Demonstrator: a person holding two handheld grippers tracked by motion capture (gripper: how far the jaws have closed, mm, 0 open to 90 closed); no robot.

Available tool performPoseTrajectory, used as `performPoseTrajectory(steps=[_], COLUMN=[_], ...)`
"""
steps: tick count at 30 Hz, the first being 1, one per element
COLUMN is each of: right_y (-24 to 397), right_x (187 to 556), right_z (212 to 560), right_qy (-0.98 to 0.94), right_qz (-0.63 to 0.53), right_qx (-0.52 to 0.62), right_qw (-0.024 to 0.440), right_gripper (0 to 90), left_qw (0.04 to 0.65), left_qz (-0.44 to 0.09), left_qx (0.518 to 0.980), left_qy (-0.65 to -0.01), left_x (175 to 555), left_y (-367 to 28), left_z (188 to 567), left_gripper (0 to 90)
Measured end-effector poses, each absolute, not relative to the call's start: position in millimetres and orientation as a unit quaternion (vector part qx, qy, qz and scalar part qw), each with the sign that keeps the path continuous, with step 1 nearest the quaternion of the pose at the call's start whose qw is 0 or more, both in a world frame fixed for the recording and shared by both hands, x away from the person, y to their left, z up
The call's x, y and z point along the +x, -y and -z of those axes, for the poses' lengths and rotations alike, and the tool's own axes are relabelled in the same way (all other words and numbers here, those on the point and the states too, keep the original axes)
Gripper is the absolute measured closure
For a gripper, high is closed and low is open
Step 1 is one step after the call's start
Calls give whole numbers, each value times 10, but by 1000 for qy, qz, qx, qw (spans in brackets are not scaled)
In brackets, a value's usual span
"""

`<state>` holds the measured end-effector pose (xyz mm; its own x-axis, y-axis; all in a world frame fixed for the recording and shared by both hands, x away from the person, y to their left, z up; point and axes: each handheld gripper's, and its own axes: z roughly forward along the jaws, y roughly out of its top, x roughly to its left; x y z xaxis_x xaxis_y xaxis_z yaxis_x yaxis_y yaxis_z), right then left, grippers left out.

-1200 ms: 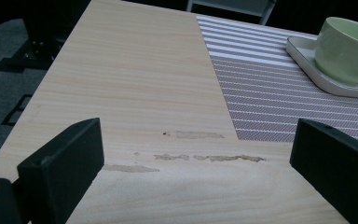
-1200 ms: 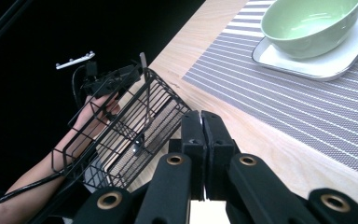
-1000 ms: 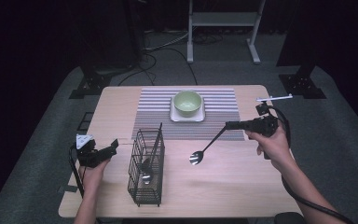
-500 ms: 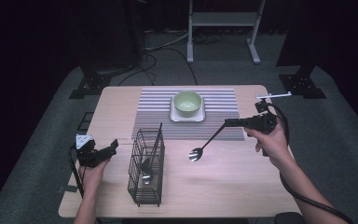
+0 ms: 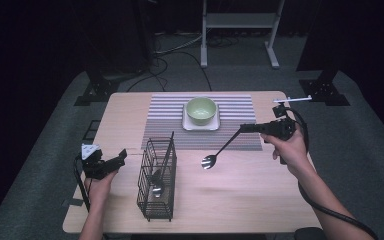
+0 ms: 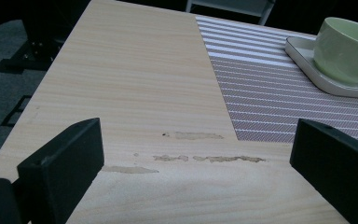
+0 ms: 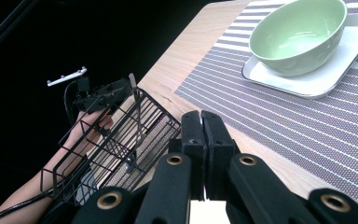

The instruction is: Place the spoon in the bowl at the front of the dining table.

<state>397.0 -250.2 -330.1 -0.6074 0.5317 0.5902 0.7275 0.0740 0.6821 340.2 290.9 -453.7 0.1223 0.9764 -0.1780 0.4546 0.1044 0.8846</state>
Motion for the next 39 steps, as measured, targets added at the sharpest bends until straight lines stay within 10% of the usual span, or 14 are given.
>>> performPoseTrajectory(steps=[39], right_y=[2452], right_x=[4221], right_z=[3270], right_qy=[717], right_qz=[525], right_qx=[-452], right_qw=[79], right_gripper=[887], left_qw=[446], left_qz=[-293], left_qx=[602], left_qy=[-594], left_x=[3398], left_y=[-2923], left_z=[4532], left_gripper=[16])
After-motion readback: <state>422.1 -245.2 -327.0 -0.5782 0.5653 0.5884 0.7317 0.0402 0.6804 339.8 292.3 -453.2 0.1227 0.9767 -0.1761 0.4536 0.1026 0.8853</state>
